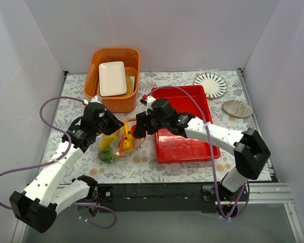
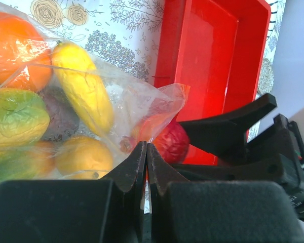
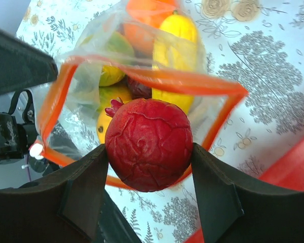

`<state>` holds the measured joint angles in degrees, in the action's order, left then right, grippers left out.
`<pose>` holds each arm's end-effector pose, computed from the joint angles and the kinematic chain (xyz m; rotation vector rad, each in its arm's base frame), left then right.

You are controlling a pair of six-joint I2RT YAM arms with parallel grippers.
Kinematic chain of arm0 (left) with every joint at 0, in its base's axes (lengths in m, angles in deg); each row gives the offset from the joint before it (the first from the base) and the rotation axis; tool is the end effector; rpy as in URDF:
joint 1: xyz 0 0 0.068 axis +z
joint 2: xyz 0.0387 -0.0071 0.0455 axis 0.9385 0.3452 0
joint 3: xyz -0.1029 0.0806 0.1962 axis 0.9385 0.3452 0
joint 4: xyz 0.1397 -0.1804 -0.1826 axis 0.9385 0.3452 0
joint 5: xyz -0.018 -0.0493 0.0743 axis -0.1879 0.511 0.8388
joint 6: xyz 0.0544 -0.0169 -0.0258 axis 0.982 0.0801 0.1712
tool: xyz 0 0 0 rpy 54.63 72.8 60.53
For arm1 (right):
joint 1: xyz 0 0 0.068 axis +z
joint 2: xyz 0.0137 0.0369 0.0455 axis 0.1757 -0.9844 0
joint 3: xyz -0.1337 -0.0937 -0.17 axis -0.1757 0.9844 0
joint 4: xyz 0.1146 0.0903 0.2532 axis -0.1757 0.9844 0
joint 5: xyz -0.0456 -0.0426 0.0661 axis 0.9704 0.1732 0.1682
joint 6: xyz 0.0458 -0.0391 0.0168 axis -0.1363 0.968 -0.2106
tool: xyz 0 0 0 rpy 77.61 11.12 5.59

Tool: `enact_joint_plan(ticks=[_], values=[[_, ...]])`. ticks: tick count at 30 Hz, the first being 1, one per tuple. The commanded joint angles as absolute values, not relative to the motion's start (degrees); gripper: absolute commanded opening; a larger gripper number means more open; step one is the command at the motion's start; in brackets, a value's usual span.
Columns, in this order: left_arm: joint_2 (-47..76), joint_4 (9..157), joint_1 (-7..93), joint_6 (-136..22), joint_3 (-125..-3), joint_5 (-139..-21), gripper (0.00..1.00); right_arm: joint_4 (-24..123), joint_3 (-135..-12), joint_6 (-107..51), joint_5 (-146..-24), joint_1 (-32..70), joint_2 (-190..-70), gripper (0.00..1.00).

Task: Place the food in the zip-top bag and seal the zipper
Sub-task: Place the fake fruit in the zipper food storage bag.

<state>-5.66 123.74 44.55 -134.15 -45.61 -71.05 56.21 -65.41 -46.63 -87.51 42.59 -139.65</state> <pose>0.2377 -0.1115 0.2759 -1.3019 2.1087 -0.9709 0.2391 0.3273 0.2220 -0.6419 2.1691 0.9598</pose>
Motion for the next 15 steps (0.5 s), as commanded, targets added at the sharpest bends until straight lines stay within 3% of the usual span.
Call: enact_joint_plan(ticks=[1, 2, 5, 10, 11, 15], values=[[-6.85, 125.18, 44.58, -133.7, -45.88, -70.71, 0.0, 57.16, -74.11, -45.73, -89.69, 43.14, -144.39, 0.52], [-6.94, 125.27, 44.58, -133.61, -45.88, -70.45, 0.0, 58.48, -76.47, -44.59, -90.4, 43.23, -144.93, 0.61], [-8.08, 125.18, 44.58, -133.79, -45.44, -69.83, 0.0, 58.85, -77.38, -44.4, -90.32, 43.23, -145.02, 0.75], [-8.0, 125.36, 44.58, -133.97, -45.35, -69.74, 0.0, 60.08, -74.57, -44.23, -86.11, 43.23, -140.55, 0.84], [-7.91, 125.36, 44.58, -133.97, -45.35, -69.65, 0.0, 60.43, -74.13, -44.23, -85.58, 43.23, -139.93, 0.9], [-7.56, 124.48, 44.58, -133.88, -45.35, -70.27, 0.0, 62.36, -71.76, -44.92, -83.82, 43.23, -137.47, 0.92]])
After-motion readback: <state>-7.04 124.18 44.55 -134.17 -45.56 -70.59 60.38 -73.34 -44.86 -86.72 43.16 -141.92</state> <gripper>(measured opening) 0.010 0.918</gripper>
